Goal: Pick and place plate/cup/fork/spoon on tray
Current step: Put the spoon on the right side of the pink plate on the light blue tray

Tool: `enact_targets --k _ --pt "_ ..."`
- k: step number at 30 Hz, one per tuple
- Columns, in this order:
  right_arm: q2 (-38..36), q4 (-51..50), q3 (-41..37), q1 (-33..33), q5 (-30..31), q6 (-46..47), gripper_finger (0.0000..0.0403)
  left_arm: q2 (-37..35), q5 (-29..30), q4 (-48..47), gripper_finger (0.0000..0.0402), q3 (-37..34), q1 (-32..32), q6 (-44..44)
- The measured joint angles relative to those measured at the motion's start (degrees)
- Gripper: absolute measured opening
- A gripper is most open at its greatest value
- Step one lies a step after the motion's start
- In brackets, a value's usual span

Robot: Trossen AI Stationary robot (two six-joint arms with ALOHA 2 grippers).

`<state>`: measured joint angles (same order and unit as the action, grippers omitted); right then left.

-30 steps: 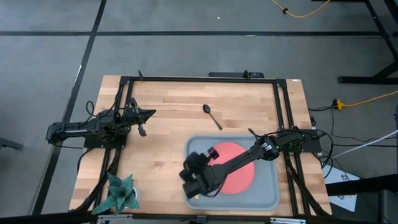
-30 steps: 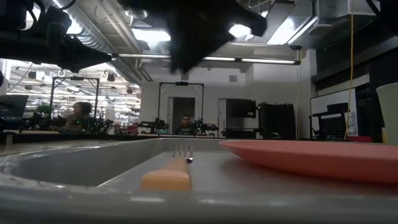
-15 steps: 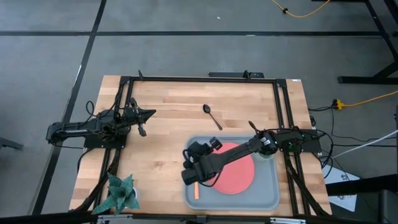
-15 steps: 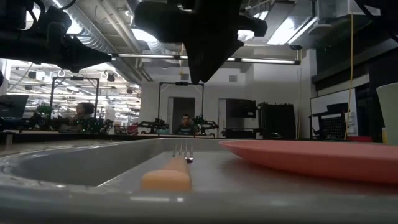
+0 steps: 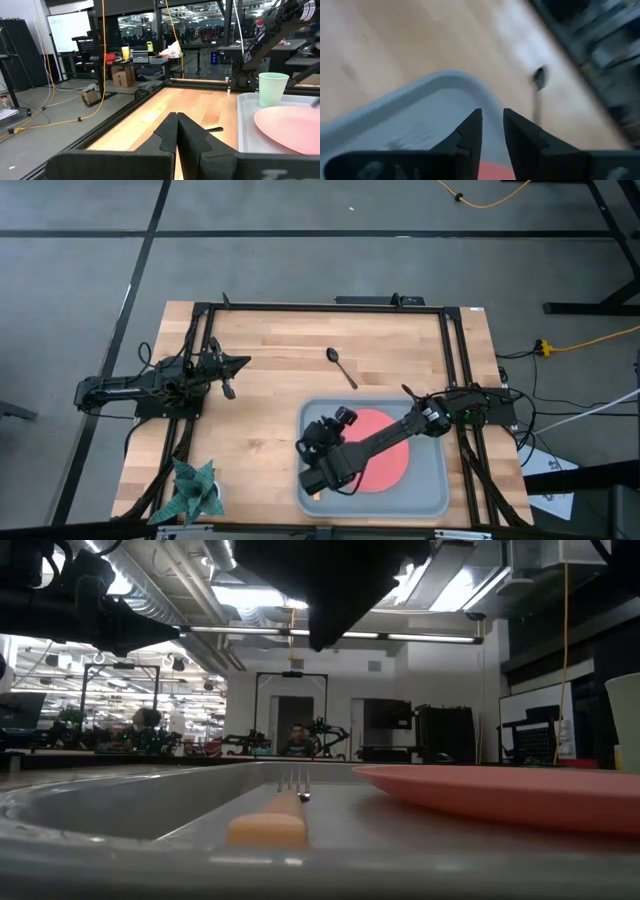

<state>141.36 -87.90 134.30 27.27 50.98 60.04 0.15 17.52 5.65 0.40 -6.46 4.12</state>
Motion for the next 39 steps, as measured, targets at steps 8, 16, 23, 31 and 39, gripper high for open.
enact_targets --k 8,16,23,31,39 --pt "-7.4 0.6 -12.9 -1.1 -1.3 8.6 0.0084 0.0 0.0 0.0 0.0000 0.0 0.0 0.0" --pt "-24.0 17.7 -39.9 -2.1 -4.2 10.9 0.0084 0.0 0.0 0.0 0.0000 0.0 0.0 0.0" --pt "-39.0 29.2 -55.8 -10.9 -12.7 4.8 0.0084 0.0 0.0 0.0 0.0000 0.0 0.0 0.0" --pt "-45.9 52.3 -70.1 -29.6 -25.3 -18.2 0.0084 0.0 0.0 0.0 0.0000 0.0 0.0 0.0" --pt "-45.7 67.6 -74.2 -35.0 -30.1 -32.2 0.0084 0.0 0.0 0.0 0.0000 0.0 0.0 0.0"
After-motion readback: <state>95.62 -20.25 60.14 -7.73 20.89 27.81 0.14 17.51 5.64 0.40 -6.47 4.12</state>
